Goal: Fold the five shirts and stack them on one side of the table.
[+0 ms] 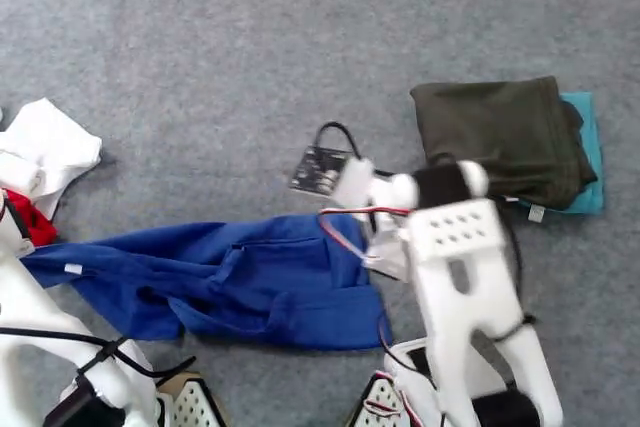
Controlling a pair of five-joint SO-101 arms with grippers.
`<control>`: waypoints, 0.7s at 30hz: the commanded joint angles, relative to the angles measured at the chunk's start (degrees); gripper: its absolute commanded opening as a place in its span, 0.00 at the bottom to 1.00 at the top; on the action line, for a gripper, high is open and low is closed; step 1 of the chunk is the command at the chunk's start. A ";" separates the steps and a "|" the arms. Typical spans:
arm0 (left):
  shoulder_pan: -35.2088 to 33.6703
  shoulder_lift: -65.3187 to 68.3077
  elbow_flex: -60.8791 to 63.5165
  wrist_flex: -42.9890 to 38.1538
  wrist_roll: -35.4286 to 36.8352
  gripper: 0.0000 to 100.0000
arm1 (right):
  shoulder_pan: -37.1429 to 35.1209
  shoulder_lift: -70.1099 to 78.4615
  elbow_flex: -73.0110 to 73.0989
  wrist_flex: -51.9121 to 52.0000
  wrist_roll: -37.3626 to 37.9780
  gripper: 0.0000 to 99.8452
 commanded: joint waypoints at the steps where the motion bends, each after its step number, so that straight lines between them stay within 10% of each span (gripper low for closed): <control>1: -0.57 -1.32 0.75 -1.05 -0.53 0.03 | -8.88 4.70 -2.33 -3.43 -6.42 0.10; 21: -1.10 -1.32 0.75 -0.53 -0.44 0.03 | -15.82 35.82 -19.82 -11.96 -24.88 0.11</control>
